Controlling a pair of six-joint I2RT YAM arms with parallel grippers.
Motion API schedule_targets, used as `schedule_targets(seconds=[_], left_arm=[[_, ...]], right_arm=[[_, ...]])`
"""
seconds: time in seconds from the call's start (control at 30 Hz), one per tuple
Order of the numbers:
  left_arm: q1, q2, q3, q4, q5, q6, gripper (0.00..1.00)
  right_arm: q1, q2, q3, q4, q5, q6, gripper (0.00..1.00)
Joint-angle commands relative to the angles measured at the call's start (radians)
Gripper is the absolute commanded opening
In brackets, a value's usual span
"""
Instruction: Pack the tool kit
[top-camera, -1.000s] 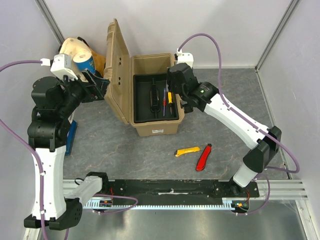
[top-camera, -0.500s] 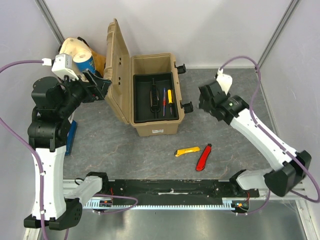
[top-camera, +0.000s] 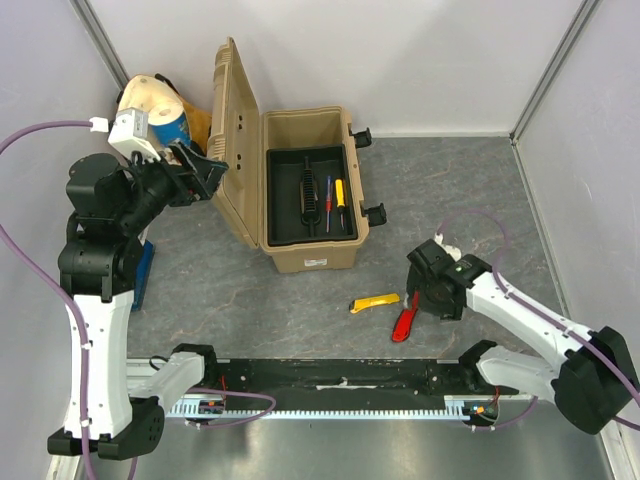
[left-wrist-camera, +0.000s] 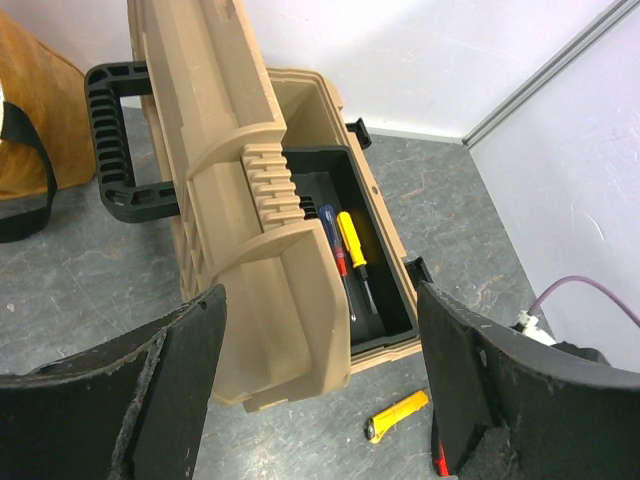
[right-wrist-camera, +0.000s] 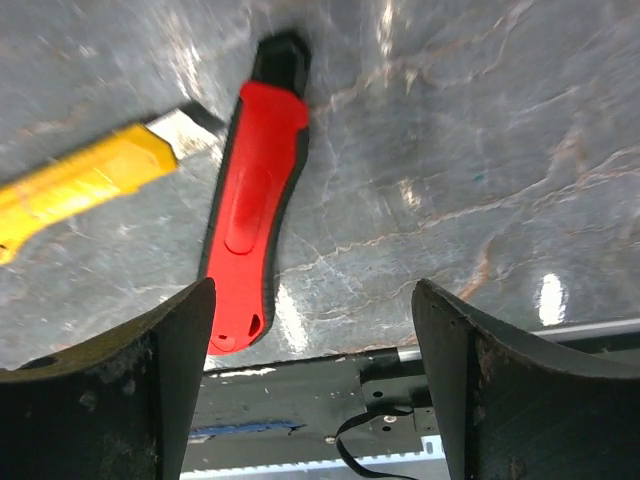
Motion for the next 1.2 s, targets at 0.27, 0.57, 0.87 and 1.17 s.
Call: schedule_targets(seconds=[0.27, 0.57, 0.87, 1.17], left_arm=[[-0.006, -0.023, -0.015, 0.037, 0.006, -0.017, 0.82], [-0.006, -0.021, -0.017, 0.037, -0.011, -0.008, 0.82], [-0.006, -0.025, -0.020, 0.036, -0.024, -0.003, 0.82], [-0.006, -0.026, -0.017, 0.036, -0.030, 0.001, 0.82]], right_arm=[[0.040, 0.092, -0.094, 0.243, -0.109, 0.042, 0.84], [0.069, 0.227, -0.114, 0.243, 0.011, 0.123, 0.69], [0.071, 0.158, -0.053, 0.169, 0.152, 0.169, 0.04], [0.071, 0.121, 0.283, 0.028, 0.416, 0.052, 0.00]])
